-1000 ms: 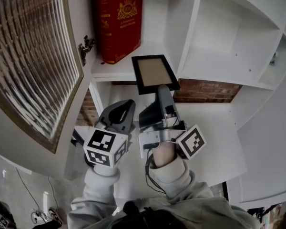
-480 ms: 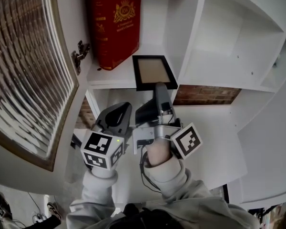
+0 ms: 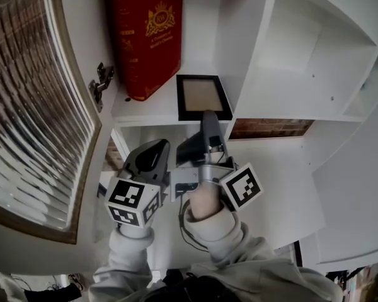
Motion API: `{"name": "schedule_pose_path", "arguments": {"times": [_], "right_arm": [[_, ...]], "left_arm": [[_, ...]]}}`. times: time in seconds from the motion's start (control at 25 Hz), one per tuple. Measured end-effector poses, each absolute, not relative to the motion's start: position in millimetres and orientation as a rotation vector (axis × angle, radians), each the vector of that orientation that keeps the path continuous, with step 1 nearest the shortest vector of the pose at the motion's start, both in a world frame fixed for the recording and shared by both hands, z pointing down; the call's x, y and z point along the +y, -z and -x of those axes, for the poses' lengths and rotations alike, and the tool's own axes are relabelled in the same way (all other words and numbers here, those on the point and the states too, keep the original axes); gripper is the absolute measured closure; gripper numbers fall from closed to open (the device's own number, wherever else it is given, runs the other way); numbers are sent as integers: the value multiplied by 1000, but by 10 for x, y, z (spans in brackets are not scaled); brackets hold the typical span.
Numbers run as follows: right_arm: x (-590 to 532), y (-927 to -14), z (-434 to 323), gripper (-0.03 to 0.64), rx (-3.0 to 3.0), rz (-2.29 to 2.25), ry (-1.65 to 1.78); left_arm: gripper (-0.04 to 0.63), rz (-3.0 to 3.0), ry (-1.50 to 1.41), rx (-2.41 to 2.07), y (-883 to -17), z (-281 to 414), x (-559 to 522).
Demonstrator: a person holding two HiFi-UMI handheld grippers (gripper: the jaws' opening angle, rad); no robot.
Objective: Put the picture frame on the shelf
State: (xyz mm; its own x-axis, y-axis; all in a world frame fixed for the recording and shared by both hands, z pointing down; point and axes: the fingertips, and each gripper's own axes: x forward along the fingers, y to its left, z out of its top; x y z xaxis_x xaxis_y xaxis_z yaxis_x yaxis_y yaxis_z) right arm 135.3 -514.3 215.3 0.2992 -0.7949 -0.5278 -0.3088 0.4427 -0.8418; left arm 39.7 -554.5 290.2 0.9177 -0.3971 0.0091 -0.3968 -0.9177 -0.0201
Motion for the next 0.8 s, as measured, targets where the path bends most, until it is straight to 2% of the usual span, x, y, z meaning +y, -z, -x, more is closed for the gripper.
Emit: {"name": "schedule_pose_path", "arguments": {"times": [0.8], "right_arm": [[-5149, -2184, -1368, 555, 1246, 1155, 506]], "left_arm": [[589, 3082, -20, 660, -2845, -386, -5574]]}}
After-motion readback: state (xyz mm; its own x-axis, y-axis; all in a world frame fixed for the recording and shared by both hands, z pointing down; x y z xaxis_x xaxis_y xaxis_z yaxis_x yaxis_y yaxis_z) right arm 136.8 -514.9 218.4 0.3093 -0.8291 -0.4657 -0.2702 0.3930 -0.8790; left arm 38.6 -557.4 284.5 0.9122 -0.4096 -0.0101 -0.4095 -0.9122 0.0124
